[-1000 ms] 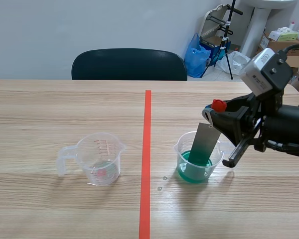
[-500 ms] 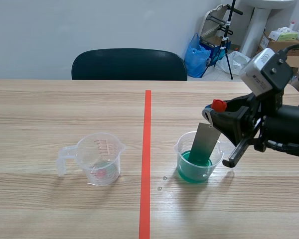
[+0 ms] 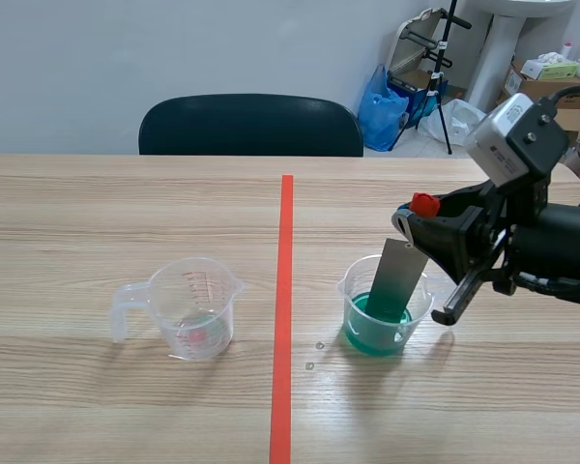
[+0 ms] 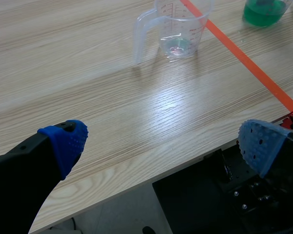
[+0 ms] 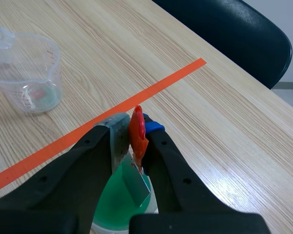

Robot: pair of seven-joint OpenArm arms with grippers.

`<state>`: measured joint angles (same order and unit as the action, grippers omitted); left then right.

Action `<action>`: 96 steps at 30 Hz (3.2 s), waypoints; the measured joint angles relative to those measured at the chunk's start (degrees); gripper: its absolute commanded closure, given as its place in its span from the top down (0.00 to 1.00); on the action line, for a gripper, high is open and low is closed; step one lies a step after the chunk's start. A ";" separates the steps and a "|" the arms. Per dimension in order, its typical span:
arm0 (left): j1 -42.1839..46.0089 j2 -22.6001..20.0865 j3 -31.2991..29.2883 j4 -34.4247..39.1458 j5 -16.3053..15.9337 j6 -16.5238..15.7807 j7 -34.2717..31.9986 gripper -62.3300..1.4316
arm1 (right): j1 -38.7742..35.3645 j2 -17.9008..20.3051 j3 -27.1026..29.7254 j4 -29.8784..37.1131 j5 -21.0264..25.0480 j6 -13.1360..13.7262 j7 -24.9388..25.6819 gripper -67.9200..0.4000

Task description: Do the redox reaction experiment

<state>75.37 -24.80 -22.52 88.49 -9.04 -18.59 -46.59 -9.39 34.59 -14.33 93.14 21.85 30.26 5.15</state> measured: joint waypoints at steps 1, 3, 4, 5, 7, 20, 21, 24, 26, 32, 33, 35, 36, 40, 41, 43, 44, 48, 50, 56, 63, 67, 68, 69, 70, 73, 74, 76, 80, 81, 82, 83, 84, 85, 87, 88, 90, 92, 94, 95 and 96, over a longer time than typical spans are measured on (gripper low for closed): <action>0.00 0.00 0.00 0.00 0.00 0.00 0.00 1.00 | 0.00 0.00 0.00 0.00 0.00 0.00 0.00 0.03; 0.00 0.00 0.00 0.00 0.00 0.00 0.00 1.00 | 0.00 0.00 0.00 0.00 0.00 0.00 0.00 0.03; 0.00 0.00 0.00 0.00 0.00 0.00 0.00 1.00 | 0.00 0.00 0.00 0.00 0.00 0.00 0.00 0.03; 0.00 0.00 0.00 0.00 0.00 0.00 0.00 1.00 | 0.00 0.00 0.00 0.00 0.00 0.00 0.00 0.03; 0.00 0.00 0.00 0.00 0.00 0.00 0.00 1.00 | 0.00 0.00 0.00 0.00 0.00 0.00 0.00 0.03; 0.00 0.00 0.00 0.00 0.00 0.00 0.00 1.00 | 0.00 0.00 0.00 0.00 0.00 0.00 0.00 0.03; 0.00 0.00 0.00 0.00 0.00 0.00 0.00 1.00 | 0.00 0.00 0.00 0.00 0.00 0.00 0.00 0.03; 0.00 0.00 0.00 0.00 0.00 0.00 0.00 1.00 | 0.00 0.00 0.00 0.00 0.00 0.00 0.00 0.03; 0.00 0.00 0.00 0.00 0.00 0.00 0.00 1.00 | 0.00 0.00 0.00 0.00 0.00 0.00 0.00 0.03; 0.00 0.00 0.00 0.00 0.00 0.00 0.00 1.00 | 0.00 0.00 0.00 0.00 0.00 0.00 0.00 0.03; 0.00 0.00 0.00 0.00 0.00 0.00 0.00 1.00 | 0.00 0.00 0.00 0.00 0.00 0.00 0.00 0.03; 0.00 0.00 0.00 0.00 0.00 0.00 0.00 1.00 | 0.00 0.00 0.00 0.00 0.00 0.00 0.00 0.03; 0.00 0.00 0.00 0.00 0.00 0.00 0.00 1.00 | 0.00 0.00 0.00 0.00 0.00 0.00 0.00 0.03; 0.00 0.00 0.00 0.00 0.00 0.00 0.00 1.00 | 0.00 0.00 0.00 0.00 0.00 0.00 0.00 0.03; 0.00 0.00 0.00 0.00 0.00 0.00 0.00 1.00 | 0.00 0.00 0.00 0.00 0.00 0.00 0.00 0.03; 0.00 0.00 0.00 0.00 0.00 0.00 0.00 1.00 | 0.00 0.00 0.00 0.00 0.00 0.00 0.00 0.03; 0.00 0.00 0.00 0.00 0.00 0.00 0.00 1.00 | 0.00 0.00 0.00 0.00 0.00 0.00 0.00 0.03; 0.00 0.00 0.00 0.00 0.00 0.00 0.00 1.00 | 0.00 0.00 0.00 0.00 0.00 0.00 0.00 0.03; 0.00 0.00 0.00 0.00 0.00 0.00 0.00 1.00 | 0.00 0.00 0.00 0.00 0.00 0.00 0.00 0.03; 0.00 0.00 0.00 0.00 0.00 0.00 0.00 1.00 | 0.00 0.00 0.00 0.00 0.00 0.00 0.00 0.03; 0.00 0.00 0.00 0.00 0.00 0.00 -0.22 1.00 | 0.00 0.00 0.00 0.00 0.00 0.00 0.00 0.03; 0.00 0.00 0.00 0.00 0.00 0.00 -0.22 1.00 | 0.00 0.00 0.00 0.02 0.00 0.00 0.00 0.03; 0.00 0.00 0.00 0.00 0.00 0.00 -0.22 1.00 | 0.00 0.00 0.00 0.04 0.00 0.00 0.00 0.03; 0.00 0.00 0.00 0.00 0.00 0.00 -0.22 1.00 | 0.00 0.00 0.00 0.15 0.04 0.00 -0.04 0.03; 0.00 0.00 0.00 0.00 0.00 0.00 -0.22 1.00 | -0.02 0.02 0.00 0.35 0.09 0.00 -0.20 0.03; 0.00 0.00 0.00 0.00 0.00 0.00 -0.22 1.00 | -0.15 0.02 0.00 2.29 0.09 -0.02 -1.60 0.03; 0.00 0.00 0.00 0.00 0.00 0.00 -0.22 1.00 | -0.15 0.02 0.00 3.28 0.09 0.02 -2.29 0.03; 0.00 0.00 0.00 0.00 0.00 0.00 -0.22 1.00 | -0.15 0.02 0.00 5.18 0.85 0.00 -3.98 0.03; 0.00 0.00 0.00 0.00 0.00 0.00 -0.20 1.00 | -0.15 0.02 0.02 8.11 3.82 0.00 -7.76 0.03; 0.00 0.02 0.00 0.00 0.00 -0.02 -0.20 1.00 | -0.15 0.02 0.15 8.70 4.57 0.00 -9.14 0.03; 0.00 0.02 0.00 0.00 0.00 -0.02 -0.20 1.00 | -0.17 0.02 0.37 9.31 4.81 -0.04 -10.38 0.03; 0.00 0.02 0.00 0.00 0.00 -0.02 -0.20 1.00 | -0.24 0.02 0.83 9.97 5.42 -0.11 -11.78 0.03; 0.00 0.02 0.00 0.00 0.00 -0.02 -0.20 1.00 | -0.59 0.02 1.55 10.75 5.73 -0.33 -12.39 0.03; 0.00 0.02 0.00 0.00 0.00 -0.02 -0.20 1.00 | -1.14 0.02 2.47 11.76 6.14 -0.66 -12.63 0.03; 0.00 0.00 0.00 0.00 -0.02 -0.02 -0.22 1.00 | -2.34 0.04 4.35 14.10 6.27 -0.66 -13.49 0.03; 0.00 0.02 0.00 0.00 0.00 -0.02 -0.20 1.00 | -2.93 0.04 5.16 15.39 6.27 -0.66 -14.29 0.03; 0.00 0.00 0.00 0.00 -0.02 -0.02 -0.20 1.00 | -4.02 0.04 6.45 17.79 6.32 -0.63 -14.75 0.03; 0.00 0.02 0.00 0.00 0.00 -0.02 -0.20 1.00 | -4.79 0.04 7.61 20.22 6.69 -0.57 -16.24 0.03; 0.00 0.02 0.00 0.00 -0.02 -0.02 -0.22 1.00 | -4.96 0.04 8.50 22.25 7.45 -0.48 -18.53 0.03; 0.00 0.02 0.00 0.00 0.00 -0.02 -0.22 1.00 | -4.94 0.04 8.92 23.06 9.09 -0.50 -19.96 0.03; 0.00 0.02 0.00 0.00 0.00 -0.02 -0.20 1.00 | -4.94 0.04 9.40 23.80 10.40 -0.48 -20.96 0.03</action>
<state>75.37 -24.77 -22.52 88.49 -9.04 -18.61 -46.78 -14.33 34.63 -4.93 116.95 32.25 29.78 -15.81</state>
